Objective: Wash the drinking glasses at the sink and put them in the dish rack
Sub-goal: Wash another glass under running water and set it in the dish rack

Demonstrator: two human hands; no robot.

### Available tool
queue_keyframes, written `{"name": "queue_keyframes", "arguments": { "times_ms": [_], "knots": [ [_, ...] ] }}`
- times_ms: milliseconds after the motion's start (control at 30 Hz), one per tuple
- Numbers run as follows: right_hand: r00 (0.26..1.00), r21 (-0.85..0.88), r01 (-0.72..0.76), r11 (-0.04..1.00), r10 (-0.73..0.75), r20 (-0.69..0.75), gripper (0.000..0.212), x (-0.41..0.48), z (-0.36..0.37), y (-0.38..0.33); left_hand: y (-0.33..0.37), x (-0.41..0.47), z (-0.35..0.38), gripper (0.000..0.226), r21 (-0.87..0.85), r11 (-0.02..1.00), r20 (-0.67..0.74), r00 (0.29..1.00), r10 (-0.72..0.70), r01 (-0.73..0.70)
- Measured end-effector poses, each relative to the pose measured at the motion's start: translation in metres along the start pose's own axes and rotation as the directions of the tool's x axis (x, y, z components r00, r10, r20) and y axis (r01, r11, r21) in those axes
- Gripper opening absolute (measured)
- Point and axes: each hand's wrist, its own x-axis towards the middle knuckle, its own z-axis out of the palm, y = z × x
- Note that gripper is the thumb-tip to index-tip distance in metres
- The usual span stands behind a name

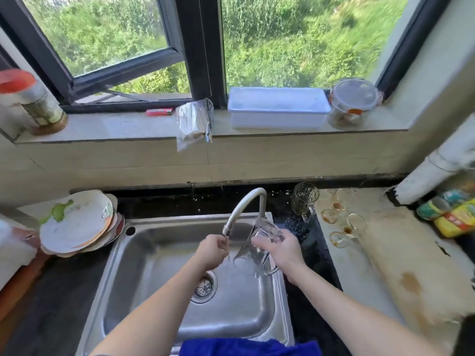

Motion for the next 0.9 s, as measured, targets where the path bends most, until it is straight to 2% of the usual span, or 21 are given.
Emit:
{"name": "queue_keyframes", "arguments": {
  "times_ms": [67, 133, 333, 500, 700, 900],
  "knots": [
    [0.994, -0.207, 0.054, 0.977, -0.072, -0.081, 0.068, -0.011, 0.007, 0.002, -0.002, -0.001, -0.003, 0.014, 0.161, 0.985, -0.008, 0.997, 0.071, -0.069],
    [0.980, -0.333, 0.082, 0.939, -0.137, -0.144, 0.071, -0.024, 0.010, 0.003, -0.002, -0.002, -0.005, 0.016, 0.226, 0.967, 0.007, 0.992, 0.123, -0.122],
    [0.918, -0.402, 0.121, 0.908, -0.256, -0.303, 0.067, -0.065, -0.008, -0.002, 0.007, -0.010, 0.008, 0.025, 0.358, 0.896, 0.107, 0.965, 0.241, -0.263],
    [0.839, -0.379, 0.069, 0.923, -0.259, -0.479, 0.072, -0.102, -0.052, 0.009, 0.049, -0.029, 0.045, 0.023, 0.428, 0.790, 0.247, 0.898, 0.365, -0.439],
    [0.676, -0.296, -0.070, 0.953, -0.173, -0.716, 0.082, -0.179, -0.145, 0.053, 0.124, -0.080, 0.122, 0.022, 0.433, 0.613, 0.360, 0.750, 0.554, -0.661],
    [0.445, -0.163, -0.158, 0.974, -0.077, -0.892, 0.075, -0.309, -0.245, 0.137, 0.187, -0.183, 0.240, 0.025, 0.420, 0.351, 0.542, 0.542, 0.643, -0.837]
  ]
}}
